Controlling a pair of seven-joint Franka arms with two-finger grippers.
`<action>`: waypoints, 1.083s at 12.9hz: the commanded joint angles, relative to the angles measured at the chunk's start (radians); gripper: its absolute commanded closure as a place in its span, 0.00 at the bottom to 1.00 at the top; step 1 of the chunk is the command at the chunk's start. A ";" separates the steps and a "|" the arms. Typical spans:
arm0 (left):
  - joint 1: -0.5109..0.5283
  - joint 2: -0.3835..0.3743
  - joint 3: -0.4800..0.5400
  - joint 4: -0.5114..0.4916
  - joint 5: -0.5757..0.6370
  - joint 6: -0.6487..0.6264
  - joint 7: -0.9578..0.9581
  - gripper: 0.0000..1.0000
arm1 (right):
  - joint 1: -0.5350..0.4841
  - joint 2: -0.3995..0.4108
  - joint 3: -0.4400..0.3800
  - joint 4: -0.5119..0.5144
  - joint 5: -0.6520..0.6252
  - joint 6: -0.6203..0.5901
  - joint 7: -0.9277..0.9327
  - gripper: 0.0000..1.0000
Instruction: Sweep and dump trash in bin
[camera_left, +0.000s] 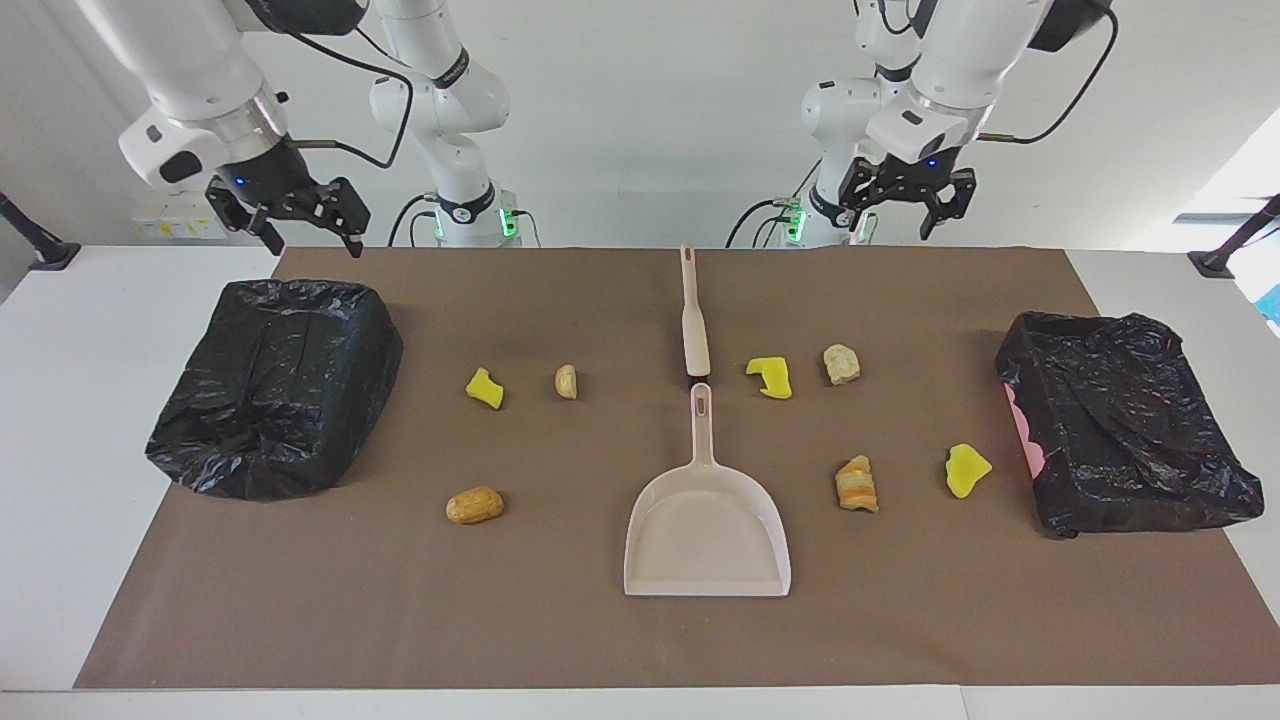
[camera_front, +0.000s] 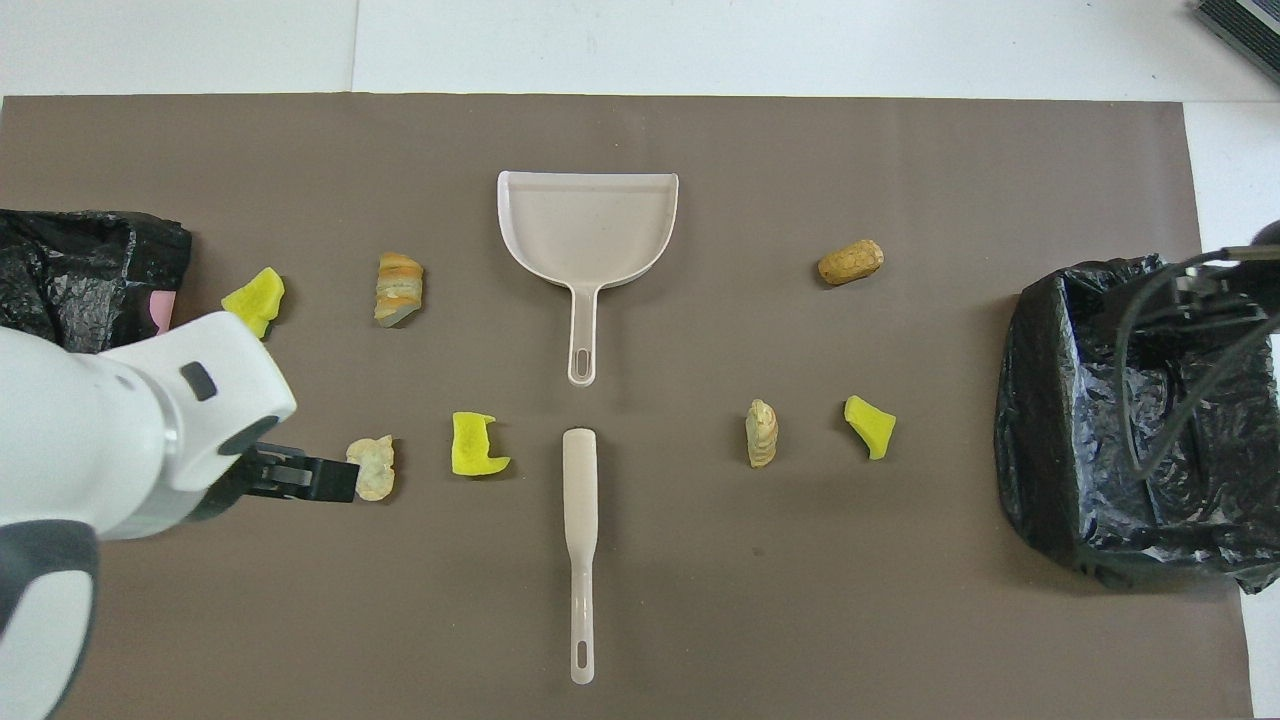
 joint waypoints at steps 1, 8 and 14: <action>-0.022 -0.049 -0.066 -0.122 -0.043 0.093 -0.104 0.00 | 0.051 0.093 0.000 0.018 0.009 0.086 0.028 0.00; -0.046 -0.085 -0.262 -0.303 -0.155 0.251 -0.239 0.00 | 0.242 0.349 0.026 0.058 0.083 0.376 0.350 0.00; -0.046 -0.062 -0.478 -0.477 -0.176 0.504 -0.391 0.00 | 0.348 0.461 0.089 0.070 0.157 0.552 0.643 0.00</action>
